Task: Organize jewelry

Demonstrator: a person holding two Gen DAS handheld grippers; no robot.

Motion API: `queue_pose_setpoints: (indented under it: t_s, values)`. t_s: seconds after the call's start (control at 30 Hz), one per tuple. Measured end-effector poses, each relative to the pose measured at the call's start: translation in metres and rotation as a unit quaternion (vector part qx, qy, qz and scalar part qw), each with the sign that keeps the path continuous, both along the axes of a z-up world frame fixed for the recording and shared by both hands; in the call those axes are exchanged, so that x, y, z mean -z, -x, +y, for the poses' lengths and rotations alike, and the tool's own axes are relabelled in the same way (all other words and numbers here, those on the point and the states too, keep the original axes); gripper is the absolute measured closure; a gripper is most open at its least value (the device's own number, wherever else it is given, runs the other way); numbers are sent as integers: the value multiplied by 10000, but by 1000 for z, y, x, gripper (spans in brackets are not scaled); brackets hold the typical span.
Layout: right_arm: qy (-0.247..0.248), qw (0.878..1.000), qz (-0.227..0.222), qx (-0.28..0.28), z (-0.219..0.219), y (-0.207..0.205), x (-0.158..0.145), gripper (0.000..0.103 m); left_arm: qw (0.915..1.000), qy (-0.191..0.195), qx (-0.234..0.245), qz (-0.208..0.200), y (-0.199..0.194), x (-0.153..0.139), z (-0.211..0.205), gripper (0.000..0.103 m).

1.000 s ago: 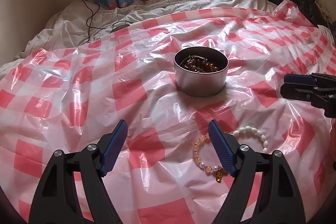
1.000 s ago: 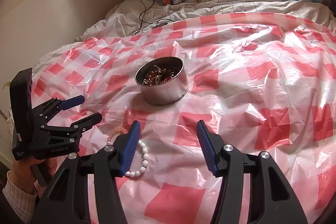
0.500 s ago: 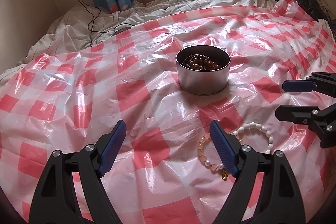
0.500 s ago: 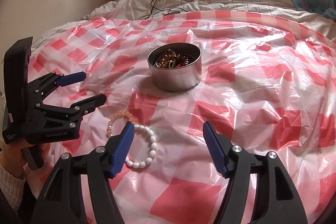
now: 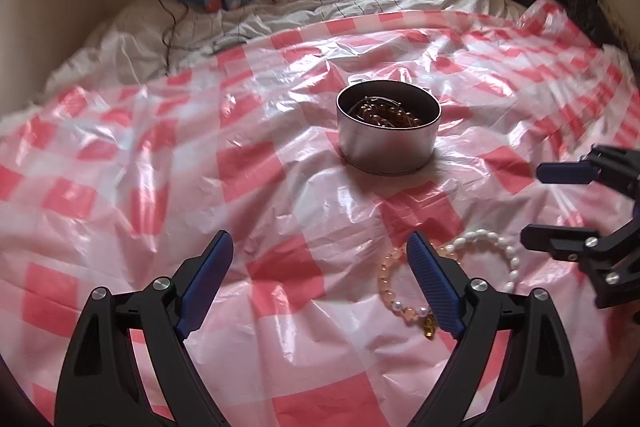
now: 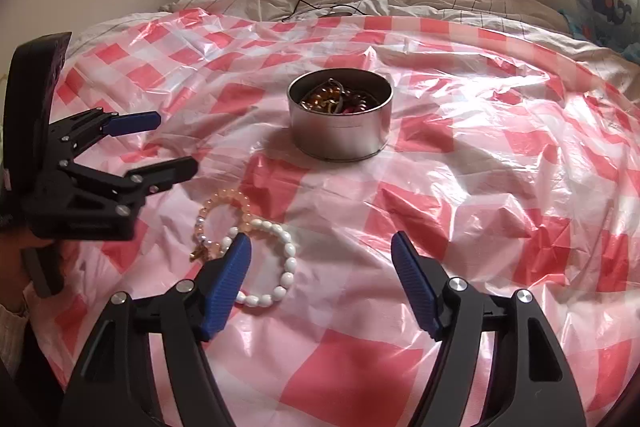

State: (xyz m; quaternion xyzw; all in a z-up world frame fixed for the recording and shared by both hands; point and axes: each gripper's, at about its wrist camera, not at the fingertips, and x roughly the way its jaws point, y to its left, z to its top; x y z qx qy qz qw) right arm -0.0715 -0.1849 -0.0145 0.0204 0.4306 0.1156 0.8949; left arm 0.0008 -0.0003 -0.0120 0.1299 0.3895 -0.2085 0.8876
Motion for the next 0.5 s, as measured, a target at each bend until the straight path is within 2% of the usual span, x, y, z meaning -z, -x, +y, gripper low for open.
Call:
queue_pose_setpoints:
  t_s: [0.1, 0.2, 0.43, 0.5]
  values:
    - [-75, 10000, 31, -51, -1, 0, 1, 33, 9976, 533, 36, 433, -11, 0, 17, 18]
    - [-39, 9998, 92, -193, 4, 0, 3, 33, 9953, 763, 53, 596, -16, 0, 29, 18]
    - [329, 9990, 164, -242, 17, -2, 13, 31, 9964, 423, 292, 678, -14, 11, 19, 18]
    - [603, 9978, 160, -215, 24, -5, 18, 30, 9967, 217, 423, 651, -10, 16, 8, 18]
